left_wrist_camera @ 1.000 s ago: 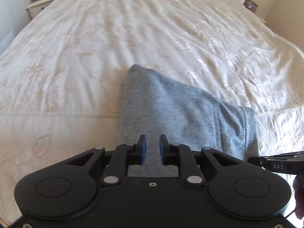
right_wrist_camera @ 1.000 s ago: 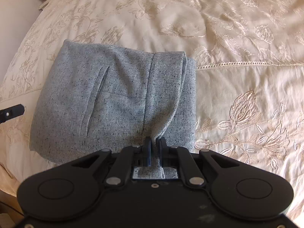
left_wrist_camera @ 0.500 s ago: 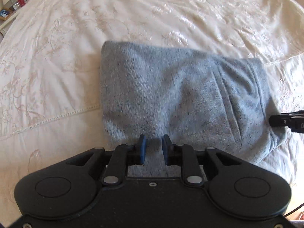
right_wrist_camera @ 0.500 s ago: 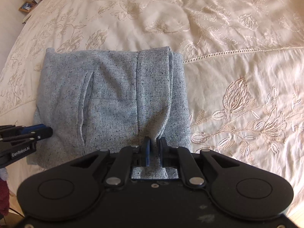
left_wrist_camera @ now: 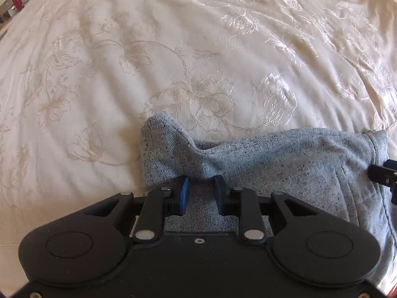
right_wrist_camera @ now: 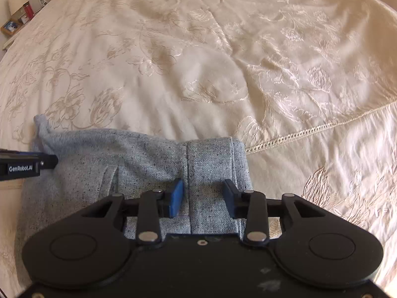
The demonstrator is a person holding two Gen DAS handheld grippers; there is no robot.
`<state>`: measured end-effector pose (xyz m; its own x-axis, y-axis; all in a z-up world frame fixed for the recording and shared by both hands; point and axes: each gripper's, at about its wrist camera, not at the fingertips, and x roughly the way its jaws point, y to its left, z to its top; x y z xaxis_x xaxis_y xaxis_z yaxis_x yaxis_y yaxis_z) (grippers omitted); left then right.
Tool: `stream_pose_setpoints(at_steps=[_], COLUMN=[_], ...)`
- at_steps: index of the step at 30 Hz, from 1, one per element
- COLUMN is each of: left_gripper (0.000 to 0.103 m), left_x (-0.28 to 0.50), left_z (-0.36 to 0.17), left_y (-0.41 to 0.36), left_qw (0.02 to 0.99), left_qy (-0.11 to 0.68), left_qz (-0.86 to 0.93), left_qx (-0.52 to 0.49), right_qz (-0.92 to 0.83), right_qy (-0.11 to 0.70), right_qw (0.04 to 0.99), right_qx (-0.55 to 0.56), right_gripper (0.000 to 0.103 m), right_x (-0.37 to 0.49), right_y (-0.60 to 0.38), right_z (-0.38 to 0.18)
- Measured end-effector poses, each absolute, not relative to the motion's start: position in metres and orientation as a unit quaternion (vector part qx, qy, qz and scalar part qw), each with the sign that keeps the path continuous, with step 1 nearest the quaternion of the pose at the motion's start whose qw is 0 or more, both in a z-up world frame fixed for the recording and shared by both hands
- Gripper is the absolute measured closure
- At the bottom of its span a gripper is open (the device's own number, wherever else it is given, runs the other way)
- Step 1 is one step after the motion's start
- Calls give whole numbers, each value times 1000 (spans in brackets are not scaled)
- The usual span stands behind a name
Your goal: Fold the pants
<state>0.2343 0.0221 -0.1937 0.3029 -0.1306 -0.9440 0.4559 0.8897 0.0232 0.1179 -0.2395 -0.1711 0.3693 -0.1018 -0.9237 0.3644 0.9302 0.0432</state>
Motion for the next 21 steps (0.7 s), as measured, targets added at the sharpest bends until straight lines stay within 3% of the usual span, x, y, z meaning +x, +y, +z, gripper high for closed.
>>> stream_pose_setpoints(at_steps=[6,9,11,15,21], left_gripper=[66,57,46,44,26], left_x=[196,176,166,153,162], left_z=[-172,-171,-175,-179,-192], left_y=[55,76,88,101,98], left_qw=[810,818,817,813,813], left_qy=[535,528,533,538,546], left_qz=[-210,-204,-198,-204,-185], left_qx=[115,99,96,87,84], right_qz=[-119,-110,-101,-79,-37], right_qy=[524,536,530,531,552], right_qw=[831,823,828,826,811], right_qx=[144,151,157,171,191], right_gripper=[52,46,42,36,31], right_x=[83,64,52,47,62], right_y=[-249,-254,-257,-268,-284], right_z=[-166,-169,-172,-181,-191])
